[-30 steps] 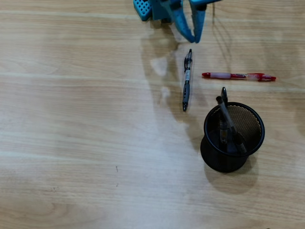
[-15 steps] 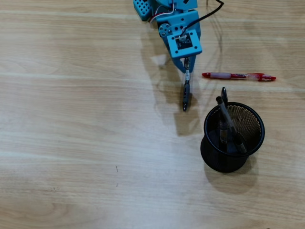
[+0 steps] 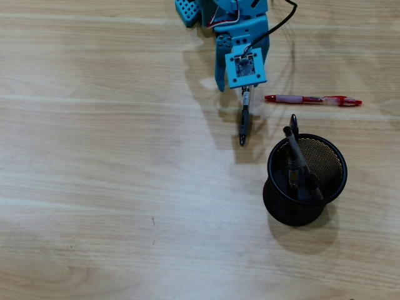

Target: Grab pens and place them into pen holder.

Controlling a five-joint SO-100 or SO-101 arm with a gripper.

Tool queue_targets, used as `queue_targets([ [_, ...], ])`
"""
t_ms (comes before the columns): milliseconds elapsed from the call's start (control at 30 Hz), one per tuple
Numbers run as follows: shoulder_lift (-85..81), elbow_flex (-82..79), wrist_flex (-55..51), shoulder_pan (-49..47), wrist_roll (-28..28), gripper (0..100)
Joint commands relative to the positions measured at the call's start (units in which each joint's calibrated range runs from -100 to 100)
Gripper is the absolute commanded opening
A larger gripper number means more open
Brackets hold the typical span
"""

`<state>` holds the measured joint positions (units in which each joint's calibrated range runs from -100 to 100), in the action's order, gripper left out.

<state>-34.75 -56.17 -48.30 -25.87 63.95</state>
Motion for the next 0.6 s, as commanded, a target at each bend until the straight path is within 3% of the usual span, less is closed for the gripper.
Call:
queue_targets([
  [0, 3.2, 3.2, 0.0, -1.2, 0.5, 24],
  [333, 15.2, 7.8, 0.4, -0.9, 0.9, 24],
  [567, 19.7, 2.9, 11.6, -1.9, 3.1, 24],
])
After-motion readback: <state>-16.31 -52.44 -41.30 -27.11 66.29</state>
